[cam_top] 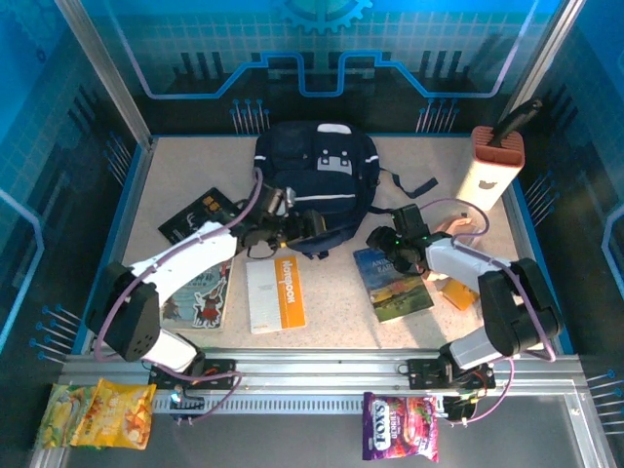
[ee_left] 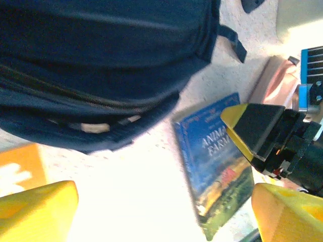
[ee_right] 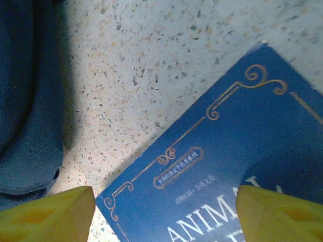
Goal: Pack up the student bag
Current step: Rotate the book at the center of the table.
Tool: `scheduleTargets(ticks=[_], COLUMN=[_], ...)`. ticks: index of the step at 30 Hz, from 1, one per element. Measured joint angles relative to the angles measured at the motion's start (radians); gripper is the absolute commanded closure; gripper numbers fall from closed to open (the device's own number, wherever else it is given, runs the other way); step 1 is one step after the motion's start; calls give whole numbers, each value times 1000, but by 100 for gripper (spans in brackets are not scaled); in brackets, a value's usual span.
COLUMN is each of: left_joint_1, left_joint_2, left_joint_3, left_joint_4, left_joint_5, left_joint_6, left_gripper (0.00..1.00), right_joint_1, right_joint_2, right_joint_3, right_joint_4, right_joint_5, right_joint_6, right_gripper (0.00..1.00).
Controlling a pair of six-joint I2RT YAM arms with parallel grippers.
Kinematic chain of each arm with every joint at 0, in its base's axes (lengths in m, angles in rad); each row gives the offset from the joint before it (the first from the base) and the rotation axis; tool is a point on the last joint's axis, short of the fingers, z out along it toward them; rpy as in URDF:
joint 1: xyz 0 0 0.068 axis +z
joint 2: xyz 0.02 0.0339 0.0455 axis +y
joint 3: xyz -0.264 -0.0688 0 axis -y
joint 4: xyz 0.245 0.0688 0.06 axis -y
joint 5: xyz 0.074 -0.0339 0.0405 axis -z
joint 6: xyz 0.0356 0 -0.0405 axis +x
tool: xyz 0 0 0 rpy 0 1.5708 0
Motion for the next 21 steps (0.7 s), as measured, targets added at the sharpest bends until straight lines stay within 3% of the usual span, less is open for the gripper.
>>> scheduleTargets(ticks=[7, 13, 21], left_joint_1=[-167, -201, -235], left_joint_2=[82, 240, 313], left_joint_3=[-26, 23, 56], left_joint_4=[116, 133, 179], left_joint_5=[-24, -3, 23], left_joint_6=[-159, -221, -268], left_gripper=[18, 23, 29], right_joint_1=[-25, -31, -25], right_joint_2=[-208, -270, -311], right_joint_3=[-26, -117, -229], right_joint_4=[-141, -216, -237], right_joint_5=[45, 48, 60], right_joint_6=[-130, -194, -158], right_gripper=[25, 24, 24])
